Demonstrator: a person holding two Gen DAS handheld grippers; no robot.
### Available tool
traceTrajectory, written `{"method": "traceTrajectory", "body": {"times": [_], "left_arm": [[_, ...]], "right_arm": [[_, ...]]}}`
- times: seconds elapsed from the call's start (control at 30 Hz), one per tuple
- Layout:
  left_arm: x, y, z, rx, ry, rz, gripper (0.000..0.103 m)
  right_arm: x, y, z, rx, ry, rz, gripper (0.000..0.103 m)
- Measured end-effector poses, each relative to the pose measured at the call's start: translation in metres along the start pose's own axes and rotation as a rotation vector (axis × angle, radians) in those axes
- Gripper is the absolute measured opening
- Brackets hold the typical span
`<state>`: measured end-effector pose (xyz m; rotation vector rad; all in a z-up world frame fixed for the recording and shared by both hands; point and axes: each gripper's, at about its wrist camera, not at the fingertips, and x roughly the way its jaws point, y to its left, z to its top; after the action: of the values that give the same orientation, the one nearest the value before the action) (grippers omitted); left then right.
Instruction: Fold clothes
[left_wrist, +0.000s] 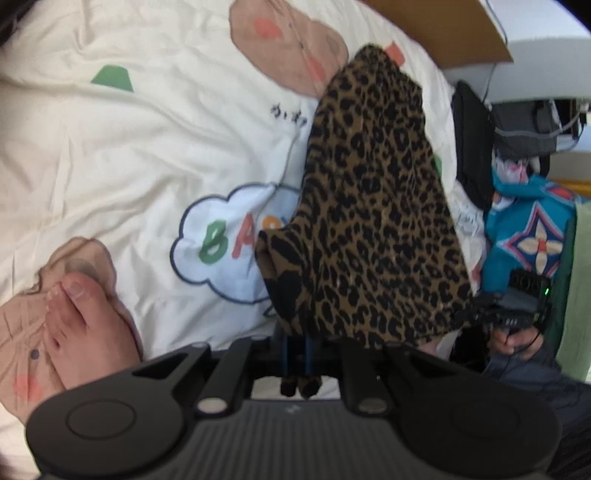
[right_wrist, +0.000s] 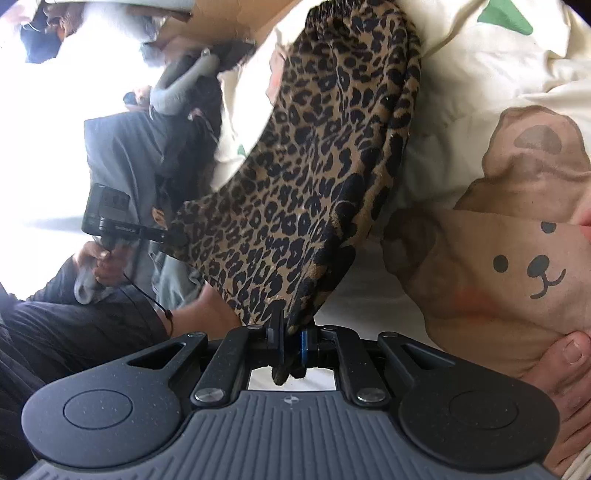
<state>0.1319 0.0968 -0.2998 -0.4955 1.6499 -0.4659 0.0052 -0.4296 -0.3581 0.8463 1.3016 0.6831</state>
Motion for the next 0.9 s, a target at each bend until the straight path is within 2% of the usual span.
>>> {"method": "traceTrajectory", "body": {"times": [0.23,0.37,0.7,0.9], "left_arm": [[-0.006,-0.007,0.008,0.008,-0.053,0.000,0.009],[-0.012,-0.012,0.018,0.019,-0.089,0.021,0.009],[-0.032,-0.018,0.043,-0.015,-0.195,-0.007,0.009],[-0.051,-0.024,0.038,-0.025,-0.248,-0.031,0.009]], "right_arm": [[0.002,0.003,0.002,0.004,-0.038,-0.019,0.006],[-0.004,0.007,0.009,0.005,-0.095,-0.019,0.006],[-0.017,0.006,0.021,0.036,-0.213,0.048,0.006],[-0.023,0.004,0.023,0.050,-0.262,0.089,0.006]]}}
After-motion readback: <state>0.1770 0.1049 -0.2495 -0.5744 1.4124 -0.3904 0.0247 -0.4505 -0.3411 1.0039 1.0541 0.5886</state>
